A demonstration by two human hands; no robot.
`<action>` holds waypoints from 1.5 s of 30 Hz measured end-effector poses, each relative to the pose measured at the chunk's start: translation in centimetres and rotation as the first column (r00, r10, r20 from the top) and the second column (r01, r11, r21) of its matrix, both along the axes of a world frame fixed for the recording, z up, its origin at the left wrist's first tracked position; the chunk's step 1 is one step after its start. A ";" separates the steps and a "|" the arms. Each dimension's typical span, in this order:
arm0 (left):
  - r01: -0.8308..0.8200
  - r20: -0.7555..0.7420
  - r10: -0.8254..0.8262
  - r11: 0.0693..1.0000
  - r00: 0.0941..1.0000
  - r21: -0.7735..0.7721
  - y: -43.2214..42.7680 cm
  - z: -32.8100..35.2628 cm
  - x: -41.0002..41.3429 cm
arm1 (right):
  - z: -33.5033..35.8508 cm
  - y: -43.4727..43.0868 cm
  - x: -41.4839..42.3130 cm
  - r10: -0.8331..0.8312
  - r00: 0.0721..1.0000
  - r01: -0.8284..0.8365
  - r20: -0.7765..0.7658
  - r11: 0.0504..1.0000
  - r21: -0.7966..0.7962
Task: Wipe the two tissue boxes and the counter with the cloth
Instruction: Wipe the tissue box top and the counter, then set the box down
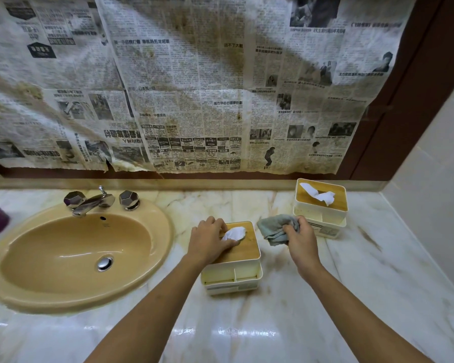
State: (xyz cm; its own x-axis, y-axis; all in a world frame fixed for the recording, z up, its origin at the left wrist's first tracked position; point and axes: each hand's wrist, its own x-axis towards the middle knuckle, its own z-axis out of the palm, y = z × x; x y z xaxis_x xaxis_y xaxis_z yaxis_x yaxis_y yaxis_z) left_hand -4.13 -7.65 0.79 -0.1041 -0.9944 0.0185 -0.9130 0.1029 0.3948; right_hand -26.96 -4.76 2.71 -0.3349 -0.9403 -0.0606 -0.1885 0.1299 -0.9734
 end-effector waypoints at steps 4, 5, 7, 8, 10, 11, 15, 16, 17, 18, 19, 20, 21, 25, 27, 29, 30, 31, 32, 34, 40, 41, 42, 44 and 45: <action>0.003 -0.112 0.001 0.999 0.994 0.042 -0.3 0.3 0.9 | -0.6 0.4 0.5 0.060 0.998 -0.060 -0.030 0.998 0.011; -0.009 -0.168 0.018 0.998 0.986 0.056 -0.5 0.5 1.2 | -0.6 0.4 0.6 0.070 0.997 -0.070 -0.027 0.997 0.016; -0.019 -0.253 0.038 0.997 0.967 0.077 -0.7 0.9 2.0 | -0.8 0.4 0.8 0.077 0.997 -0.076 -0.017 0.997 0.023; -0.010 -0.274 0.037 0.995 0.961 0.098 -0.7 1.0 2.3 | -0.8 0.4 0.9 0.075 0.997 -0.075 -0.010 0.997 0.024; 0.021 -0.315 0.030 0.987 0.948 0.157 -0.6 1.3 2.7 | -0.9 0.4 1.0 0.082 0.997 -0.082 0.008 0.996 0.028; 0.028 -0.330 0.031 0.984 0.944 0.174 -0.6 1.4 2.8 | -0.9 0.4 1.1 0.090 0.996 -0.091 0.017 0.995 0.031; 0.070 -0.379 0.008 0.979 0.925 0.190 0.0 1.7 2.7 | -1.2 0.3 1.6 0.122 0.992 -0.124 0.045 0.991 0.045; 0.103 -0.369 -0.023 0.975 0.929 0.197 0.2 1.8 2.4 | -1.3 0.3 1.7 0.123 0.991 -0.125 0.053 0.991 0.046; 0.135 -0.348 -0.061 0.972 0.935 0.192 0.5 1.8 2.1 | -1.3 0.3 1.7 0.121 0.991 -0.124 0.064 0.991 0.048; 0.162 -0.317 -0.100 0.971 0.943 0.175 0.7 1.8 1.9 | -1.3 0.3 1.7 0.115 0.990 -0.119 0.077 0.992 0.050; 0.181 -0.283 -0.134 0.972 0.950 0.147 0.8 1.6 1.6 | -1.3 0.3 1.7 0.107 0.990 -0.112 0.088 0.992 0.052; 0.188 -0.246 -0.153 0.974 0.957 0.123 0.9 1.4 1.5 | -1.3 0.2 1.6 0.101 0.990 -0.106 0.099 0.993 0.052; 0.186 -0.223 -0.160 0.978 0.962 0.098 0.9 1.2 1.4 | -1.3 0.2 1.5 0.097 0.989 -0.103 0.110 0.993 0.051; 0.121 -0.320 -0.100 0.991 0.942 0.048 1.0 0.9 1.6 | -1.3 0.0 1.0 0.102 0.986 -0.110 0.134 0.993 0.049; 0.086 -0.351 -0.070 0.996 0.934 0.030 0.8 0.8 1.9 | -1.3 0.0 0.8 0.120 0.983 -0.128 0.138 0.991 0.047; 0.076 -0.349 -0.059 0.997 0.935 0.035 0.7 1.0 2.2 | -1.4 0.0 0.7 0.139 0.980 -0.147 0.141 0.988 0.048; 0.092 -0.360 -0.068 0.994 0.931 0.051 0.7 1.2 2.4 | -1.4 0.0 0.7 0.147 0.979 -0.155 0.144 0.987 0.050; 0.123 -0.384 -0.086 0.990 0.919 0.073 0.8 1.4 2.7 | -1.4 0.0 0.7 0.153 0.977 -0.162 0.148 0.985 0.051; 0.167 -0.407 -0.114 0.981 0.906 0.097 0.9 1.5 2.9 | -1.5 0.0 0.6 0.159 0.975 -0.168 0.154 0.984 0.052; 0.280 -0.385 -0.216 0.952 0.897 0.120 1.1 1.3 3.5 | -1.4 -0.1 0.5 0.163 0.972 -0.174 0.170 0.984 0.048; 0.415 -0.089 -0.408 0.906 0.909 0.087 1.7 0.5 4.7 | -1.2 -0.7 -0.1 0.135 0.969 -0.143 0.206 0.989 0.026; 0.416 -0.071 -0.411 0.906 0.909 0.082 1.9 0.8 4.6 | -1.1 -0.8 -0.2 0.127 0.970 -0.135 0.208 0.991 0.022; 0.414 -0.068 -0.410 0.906 0.910 0.082 2.0 1.0 4.4 | -1.0 -1.0 -0.3 0.123 0.969 -0.129 0.213 0.991 0.018; 0.417 -0.087 -0.410 0.905 0.908 0.087 2.1 1.3 4.2 | -0.8 -1.4 -0.3 0.120 0.966 -0.125 0.228 0.992 0.007; 0.423 -0.089 -0.416 0.902 0.905 0.087 2.1 1.3 4.1 | -0.7 -1.6 -0.3 0.122 0.966 -0.126 0.228 0.992 0.002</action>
